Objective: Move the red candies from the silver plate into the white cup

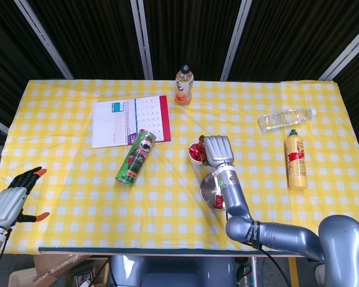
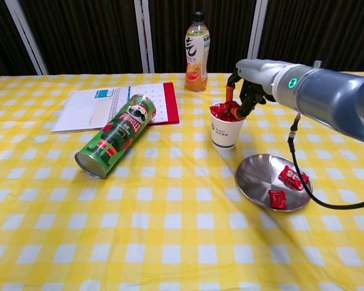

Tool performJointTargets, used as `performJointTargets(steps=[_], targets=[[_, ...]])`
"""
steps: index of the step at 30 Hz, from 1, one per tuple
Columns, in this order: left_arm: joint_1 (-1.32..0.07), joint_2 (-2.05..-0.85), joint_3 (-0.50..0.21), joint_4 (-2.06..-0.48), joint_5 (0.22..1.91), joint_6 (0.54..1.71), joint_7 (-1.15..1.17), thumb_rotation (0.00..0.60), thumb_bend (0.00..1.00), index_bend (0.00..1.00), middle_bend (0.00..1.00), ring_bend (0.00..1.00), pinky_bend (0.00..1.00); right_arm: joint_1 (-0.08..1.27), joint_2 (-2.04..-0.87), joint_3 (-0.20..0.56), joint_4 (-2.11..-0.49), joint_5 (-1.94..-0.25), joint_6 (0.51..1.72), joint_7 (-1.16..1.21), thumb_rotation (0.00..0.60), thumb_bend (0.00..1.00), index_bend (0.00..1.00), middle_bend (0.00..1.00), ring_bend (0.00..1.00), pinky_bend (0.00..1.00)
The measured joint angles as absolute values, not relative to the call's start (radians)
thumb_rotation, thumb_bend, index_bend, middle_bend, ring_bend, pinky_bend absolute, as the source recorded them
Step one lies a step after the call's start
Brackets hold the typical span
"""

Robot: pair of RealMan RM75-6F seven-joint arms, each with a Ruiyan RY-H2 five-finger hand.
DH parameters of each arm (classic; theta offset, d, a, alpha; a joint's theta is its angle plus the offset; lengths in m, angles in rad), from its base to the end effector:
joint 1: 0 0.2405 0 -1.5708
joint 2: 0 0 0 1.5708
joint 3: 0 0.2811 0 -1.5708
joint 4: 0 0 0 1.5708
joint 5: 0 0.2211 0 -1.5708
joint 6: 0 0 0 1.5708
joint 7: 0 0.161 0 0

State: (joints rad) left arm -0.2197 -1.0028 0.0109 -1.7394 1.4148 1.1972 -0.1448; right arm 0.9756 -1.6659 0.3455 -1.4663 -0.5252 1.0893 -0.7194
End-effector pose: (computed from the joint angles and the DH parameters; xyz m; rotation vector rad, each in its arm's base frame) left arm -0.3277 0.2218 0.1416 -1.5055 -1.2410 -0.8327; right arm -0.0953 -0.4306 -0.0400 1.6284 -1.0516 0.8000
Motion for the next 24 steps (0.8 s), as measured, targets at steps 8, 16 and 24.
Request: performJointTargets(steps=[8,16,24], targets=[[-0.217,-1.003,0.012,-1.735,1.422,1.204,-0.148,0.6,0.03,0.0,0.0,0.0,0.0,0.962,-1.652,0.331,-1.501,-0.527,1.113,-0.719,0.6,0.51,0.38,0.8,0.82,0.85],[-0.215,-1.005,0.012,-1.731,1.427,1.21,-0.15,0.6,0.03,0.0,0.0,0.0,0.0,0.941,-1.63,0.316,-1.563,-0.548,1.153,-0.717,0.6,0.48,0.35,0.8,0.82,0.85],[-0.211,-1.007,0.014,-1.726,1.44,1.222,-0.147,0.6,0.03,0.0,0.0,0.0,0.0,0.897,-1.579,0.293,-1.664,-0.593,1.223,-0.712,0.6,0.47,0.34,0.8,0.82,0.85]])
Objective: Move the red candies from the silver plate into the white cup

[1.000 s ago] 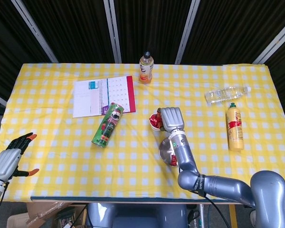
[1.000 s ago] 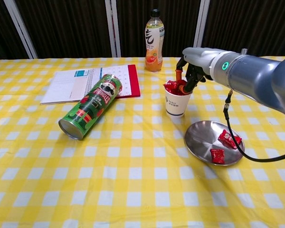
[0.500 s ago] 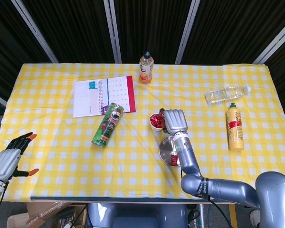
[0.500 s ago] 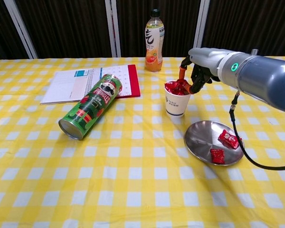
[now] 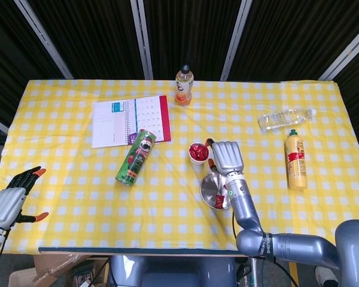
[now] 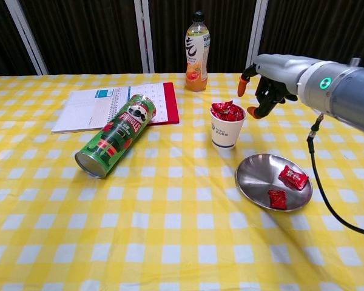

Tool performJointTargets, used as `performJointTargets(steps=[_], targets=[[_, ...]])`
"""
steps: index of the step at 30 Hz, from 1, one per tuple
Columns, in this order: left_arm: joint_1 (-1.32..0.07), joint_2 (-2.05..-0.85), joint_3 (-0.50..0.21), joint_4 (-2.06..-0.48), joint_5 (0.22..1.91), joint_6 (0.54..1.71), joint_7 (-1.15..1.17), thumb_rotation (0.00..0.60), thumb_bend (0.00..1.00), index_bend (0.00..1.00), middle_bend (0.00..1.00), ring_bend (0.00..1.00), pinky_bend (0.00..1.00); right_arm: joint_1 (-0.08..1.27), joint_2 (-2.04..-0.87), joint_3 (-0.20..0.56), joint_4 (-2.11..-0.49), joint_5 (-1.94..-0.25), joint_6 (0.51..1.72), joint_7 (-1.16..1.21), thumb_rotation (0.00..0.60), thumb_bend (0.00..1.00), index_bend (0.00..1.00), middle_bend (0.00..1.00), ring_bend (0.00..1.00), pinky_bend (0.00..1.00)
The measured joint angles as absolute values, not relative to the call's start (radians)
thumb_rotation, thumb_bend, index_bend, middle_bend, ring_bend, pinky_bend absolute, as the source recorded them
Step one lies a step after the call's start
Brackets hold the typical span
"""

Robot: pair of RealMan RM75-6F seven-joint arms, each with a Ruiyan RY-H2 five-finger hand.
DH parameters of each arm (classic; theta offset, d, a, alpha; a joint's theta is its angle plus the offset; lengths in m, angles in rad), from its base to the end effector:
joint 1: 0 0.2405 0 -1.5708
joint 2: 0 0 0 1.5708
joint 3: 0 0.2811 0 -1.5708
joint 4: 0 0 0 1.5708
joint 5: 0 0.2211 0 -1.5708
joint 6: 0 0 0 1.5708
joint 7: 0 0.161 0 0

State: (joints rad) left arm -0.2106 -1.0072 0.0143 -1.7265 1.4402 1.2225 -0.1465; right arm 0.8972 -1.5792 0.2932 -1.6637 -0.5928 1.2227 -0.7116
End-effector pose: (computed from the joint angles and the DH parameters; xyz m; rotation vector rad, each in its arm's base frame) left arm -0.3277 0.2194 0.1433 -1.5134 -1.2135 -0.8467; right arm -0.1080 -0.3979 -0.0125 1.6017 -1.0312 0.8288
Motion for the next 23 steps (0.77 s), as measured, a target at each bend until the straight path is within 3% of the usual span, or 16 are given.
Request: performJointTargets(steps=[6,9,11,14,16,18,20,23], targets=[[-0.202,-1.014,0.014,-1.72,1.455,1.25,-0.139,0.6,0.03,0.0,0.0,0.0,0.0,0.833,-1.513,0.253,-1.781,-0.686,1.3,-0.688,0.6,0.47,0.34,0.8,0.81,0.84],[-0.196,-1.021,0.012,-1.712,1.465,1.271,-0.136,0.6,0.03,0.0,0.0,0.0,0.0,0.795,-1.481,0.227,-1.826,-0.753,1.337,-0.662,0.6,0.47,0.33,0.77,0.75,0.79],[-0.193,-1.025,0.011,-1.707,1.471,1.282,-0.131,0.6,0.03,0.0,0.0,0.0,0.0,0.764,-1.456,0.2,-1.851,-0.819,1.37,-0.641,0.6,0.46,0.27,0.67,0.64,0.71],[-0.187,-1.032,0.01,-1.697,1.481,1.304,-0.119,0.6,0.03,0.0,0.0,0.0,0.0,0.711,-1.418,0.145,-1.874,-0.936,1.424,-0.613,0.6,0.41,0.13,0.43,0.35,0.5],[-0.183,-1.037,0.01,-1.687,1.487,1.314,-0.102,0.6,0.02,0.0,0.0,0.0,0.0,0.666,-1.386,0.094,-1.882,-1.03,1.469,-0.594,0.6,0.35,0.03,0.23,0.12,0.3],[-0.18,-1.039,0.012,-1.678,1.492,1.32,-0.083,0.6,0.02,0.0,0.0,0.0,0.0,0.608,-1.346,0.03,-1.884,-1.123,1.518,-0.573,0.6,0.3,0.0,0.09,0.02,0.16],[-0.177,-1.041,0.013,-1.671,1.495,1.325,-0.062,0.6,0.01,0.0,0.0,0.0,0.0,0.551,-1.307,-0.027,-1.884,-1.186,1.557,-0.553,0.6,0.27,0.0,0.02,0.0,0.09],[-0.171,-1.045,0.015,-1.661,1.501,1.341,-0.021,0.6,0.01,0.0,0.0,0.0,0.0,0.466,-1.241,-0.098,-1.874,-1.239,1.605,-0.506,0.6,0.25,0.0,0.0,0.0,0.02]])
